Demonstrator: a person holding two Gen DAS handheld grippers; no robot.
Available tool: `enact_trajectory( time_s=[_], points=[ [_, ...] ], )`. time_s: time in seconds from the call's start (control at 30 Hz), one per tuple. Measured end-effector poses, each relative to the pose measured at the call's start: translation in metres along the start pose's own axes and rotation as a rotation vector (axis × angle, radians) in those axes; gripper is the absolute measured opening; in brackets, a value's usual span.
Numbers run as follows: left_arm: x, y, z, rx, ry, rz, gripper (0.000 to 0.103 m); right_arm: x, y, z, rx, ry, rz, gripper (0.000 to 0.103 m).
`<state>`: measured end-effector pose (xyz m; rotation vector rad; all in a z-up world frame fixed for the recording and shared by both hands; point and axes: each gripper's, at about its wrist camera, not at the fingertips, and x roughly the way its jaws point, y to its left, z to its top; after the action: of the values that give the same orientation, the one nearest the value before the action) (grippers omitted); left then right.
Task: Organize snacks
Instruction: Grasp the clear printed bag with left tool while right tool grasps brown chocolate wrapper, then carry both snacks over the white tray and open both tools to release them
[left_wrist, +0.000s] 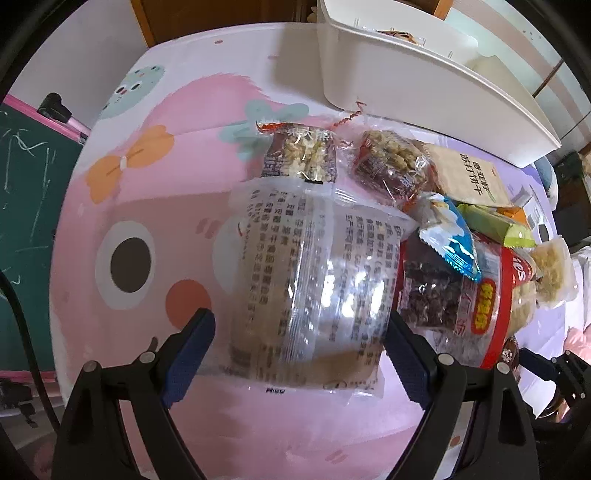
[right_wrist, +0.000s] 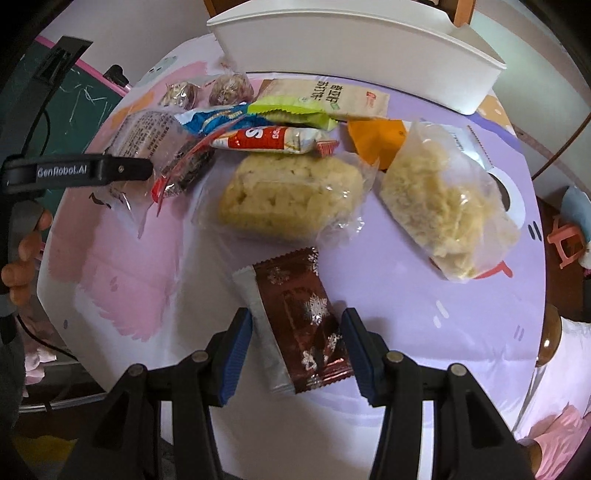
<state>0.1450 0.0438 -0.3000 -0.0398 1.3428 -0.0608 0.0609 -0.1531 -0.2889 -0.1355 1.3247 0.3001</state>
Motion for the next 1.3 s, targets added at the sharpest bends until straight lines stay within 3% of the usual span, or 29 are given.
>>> enact_trajectory(
  time_s=[0.2, 0.37, 0.63, 0.87, 1.07, 1.3],
  points=[
    [0.013, 0.002, 0.01, 0.001, 0.014, -0.013, 0.089, 0.003, 0.009, 0.002, -0.034, -0.021, -0.018, 0.051],
    [0.018, 0.003, 0.013, -0.005, 0.01, -0.027, 0.08, 0.007, 0.016, 0.008, -0.027, -0.031, -0.028, 0.038],
    [0.016, -0.001, 0.0, -0.004, -0.029, -0.015, 0.064, 0.007, 0.018, 0.01, -0.014, -0.03, -0.006, 0.035],
    [0.008, 0.002, -0.011, -0.059, -0.027, -0.025, 0.058, 0.007, 0.033, 0.011, -0.024, -0.032, 0.014, 0.034],
    [-0.008, 0.005, -0.03, -0.082, -0.026, -0.022, 0.056, -0.004, 0.039, 0.012, -0.029, -0.053, 0.023, 0.034],
    [-0.053, 0.0, -0.054, -0.066, -0.045, -0.027, 0.056, -0.033, 0.04, 0.016, -0.033, -0.097, 0.05, 0.034]
  ],
)
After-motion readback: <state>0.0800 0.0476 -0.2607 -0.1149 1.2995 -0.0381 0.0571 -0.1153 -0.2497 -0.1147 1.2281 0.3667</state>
